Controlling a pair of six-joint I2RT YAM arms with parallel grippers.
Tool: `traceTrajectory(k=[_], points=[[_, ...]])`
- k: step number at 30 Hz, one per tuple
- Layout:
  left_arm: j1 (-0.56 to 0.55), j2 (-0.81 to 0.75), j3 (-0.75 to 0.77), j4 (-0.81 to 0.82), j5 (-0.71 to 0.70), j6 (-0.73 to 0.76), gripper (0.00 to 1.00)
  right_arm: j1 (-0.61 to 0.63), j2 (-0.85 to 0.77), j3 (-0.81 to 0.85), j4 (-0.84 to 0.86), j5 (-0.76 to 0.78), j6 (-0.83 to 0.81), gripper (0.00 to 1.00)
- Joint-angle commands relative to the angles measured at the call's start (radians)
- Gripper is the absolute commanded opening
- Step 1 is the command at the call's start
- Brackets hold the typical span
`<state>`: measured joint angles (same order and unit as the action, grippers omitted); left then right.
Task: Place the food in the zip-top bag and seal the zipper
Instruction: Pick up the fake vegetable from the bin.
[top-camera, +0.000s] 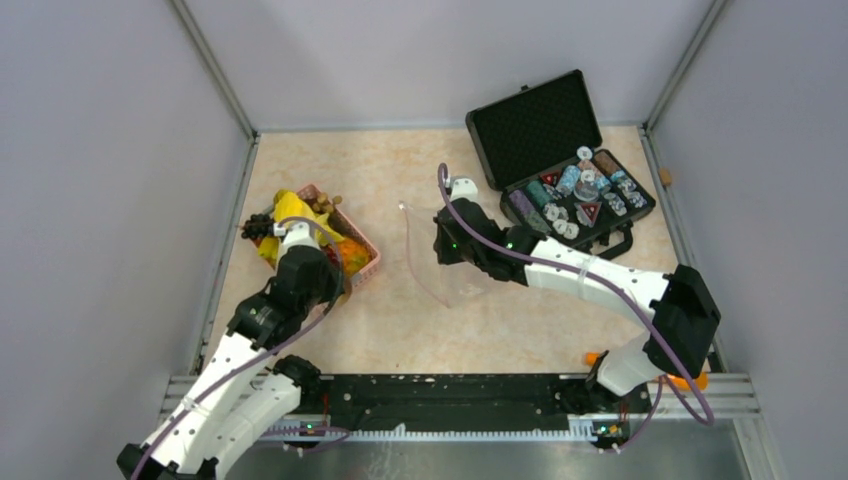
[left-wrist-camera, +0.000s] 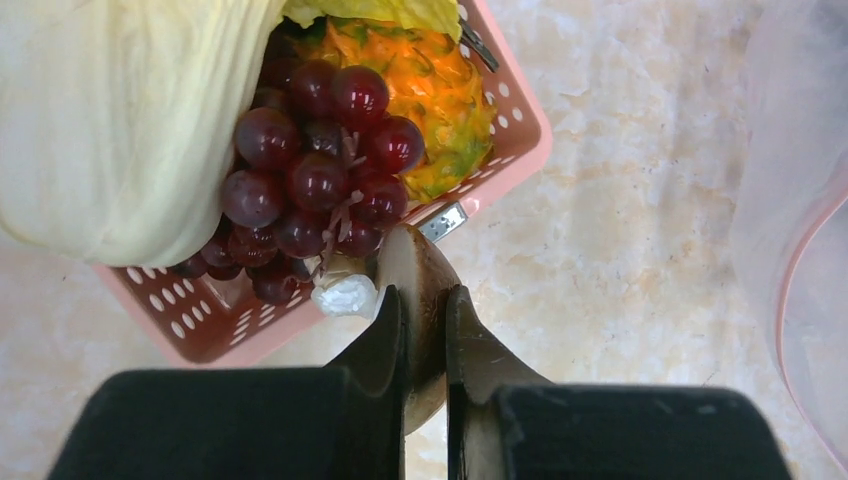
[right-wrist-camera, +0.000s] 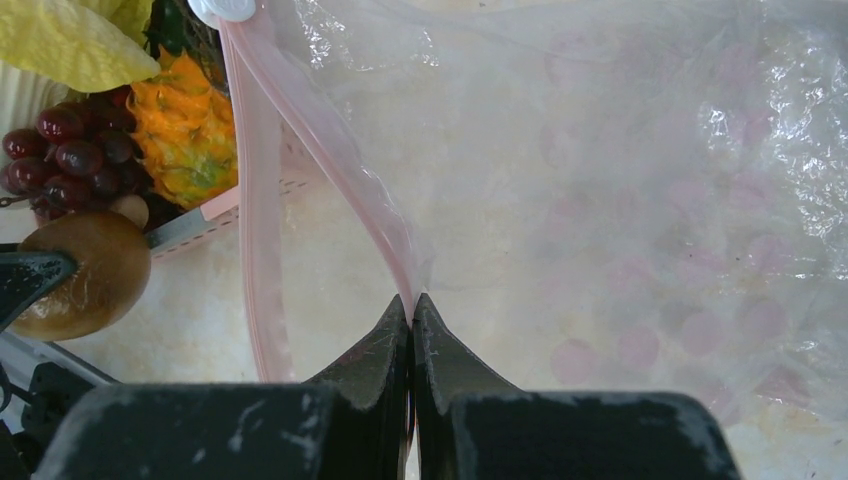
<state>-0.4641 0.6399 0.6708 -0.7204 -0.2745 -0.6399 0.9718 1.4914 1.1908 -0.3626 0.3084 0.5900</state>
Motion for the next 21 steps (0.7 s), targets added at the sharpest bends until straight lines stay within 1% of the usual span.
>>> traceTrajectory(k=[1,2,3,5,6,13,17,21], points=[[0.004,0.09,0.011,0.029,0.081,0.031,0.0,-0.01,-0.046,-0.007,0.034,-0.003,0.014,0.0],[0.003,0.116,0.012,0.023,0.073,0.027,0.01,-0.01,-0.047,-0.007,0.034,-0.005,0.014,0.0],[0.004,0.138,0.014,0.022,0.071,0.028,0.06,-0.01,-0.047,-0.007,0.035,-0.005,0.014,0.0],[0.004,0.179,0.029,0.014,0.103,0.032,0.0,-0.01,-0.049,-0.01,0.034,-0.002,0.012,0.0],[0.002,0.182,0.034,0.02,0.128,0.037,0.0,-0.01,-0.049,-0.009,0.032,-0.001,0.013,0.0],[0.003,0.074,0.075,0.079,0.236,0.082,0.0,-0.01,-0.055,-0.011,0.026,0.008,0.013,0.0],[0.003,0.017,0.124,0.075,0.246,0.099,0.0,-0.01,-0.059,-0.011,0.02,0.015,0.012,0.0],[0.004,0.008,0.144,0.076,0.267,0.105,0.0,-0.01,-0.061,-0.013,0.022,0.008,0.012,0.0]])
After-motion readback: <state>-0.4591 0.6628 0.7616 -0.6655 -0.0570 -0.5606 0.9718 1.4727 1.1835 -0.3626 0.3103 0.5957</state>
